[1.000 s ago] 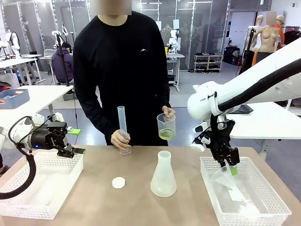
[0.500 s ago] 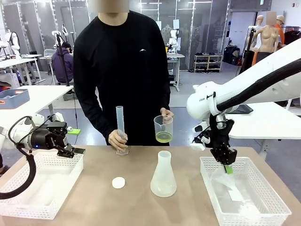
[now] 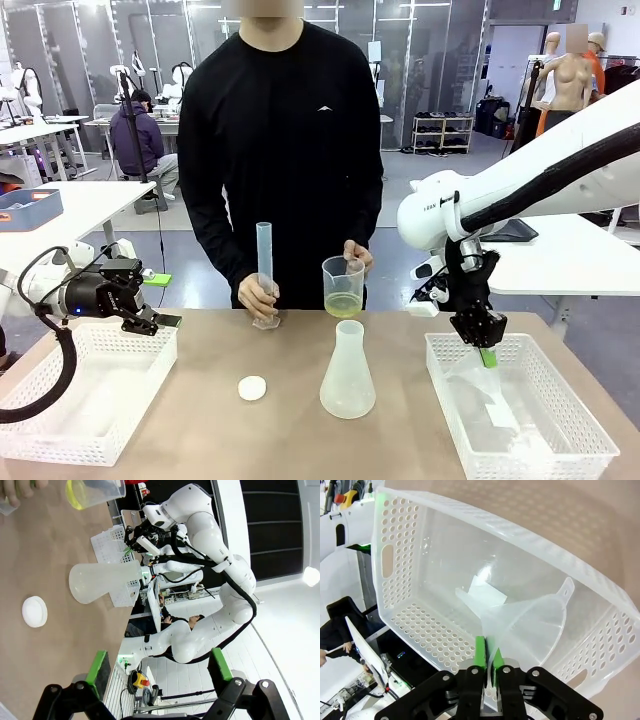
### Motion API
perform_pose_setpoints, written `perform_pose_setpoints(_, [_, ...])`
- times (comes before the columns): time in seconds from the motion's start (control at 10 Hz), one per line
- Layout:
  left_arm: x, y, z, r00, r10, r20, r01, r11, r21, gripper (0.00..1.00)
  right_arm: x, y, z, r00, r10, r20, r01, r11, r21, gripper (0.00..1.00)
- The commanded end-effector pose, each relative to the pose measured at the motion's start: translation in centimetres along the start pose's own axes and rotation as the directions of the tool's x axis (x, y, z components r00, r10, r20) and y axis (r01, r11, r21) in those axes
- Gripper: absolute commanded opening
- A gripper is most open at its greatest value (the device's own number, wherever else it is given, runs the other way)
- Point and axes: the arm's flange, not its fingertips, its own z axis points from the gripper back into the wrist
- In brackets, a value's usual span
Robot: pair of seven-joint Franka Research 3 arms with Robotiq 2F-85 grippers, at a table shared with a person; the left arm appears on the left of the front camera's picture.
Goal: Prepare the solutions needed for the experiment.
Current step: Pick up the Plastic Funnel and insert it into the Big flask.
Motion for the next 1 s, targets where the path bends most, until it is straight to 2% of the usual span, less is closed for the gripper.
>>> perform_pose_setpoints(0.0, [0.0,-0.1,-0.1,1.0,-0.001,-0.002,0.001,1.0,0.001,1.0,0.3,2.9,1.8,0.994,-0.099,-0.051,0.094,0.992,-0.082,0.0])
perform_pose_setpoints(0.2, [0.0,-0.1,-0.1,1.0,-0.001,-0.002,0.001,1.0,0.001,1.0,0.5,7.2,4.6,0.983,-0.168,-0.07,0.152,0.971,-0.187,0.0])
perform_pose_setpoints(0.4, [0.0,-0.1,-0.1,1.0,-0.001,-0.002,0.001,1.0,0.001,1.0,1.3,12.2,7.5,0.958,-0.279,-0.071,0.236,0.903,-0.359,0.0])
perform_pose_setpoints(0.7, [0.0,-0.1,-0.1,1.0,-0.001,-0.002,0.001,1.0,0.001,1.0,2.4,20.0,10.5,0.907,-0.421,0.012,0.341,0.716,-0.609,0.0])
perform_pose_setpoints(0.9, [0.0,-0.1,-0.1,1.0,-0.001,-0.002,0.001,1.0,0.001,1.0,3.2,24.1,11.2,0.884,-0.464,0.056,0.355,0.588,-0.727,0.0])
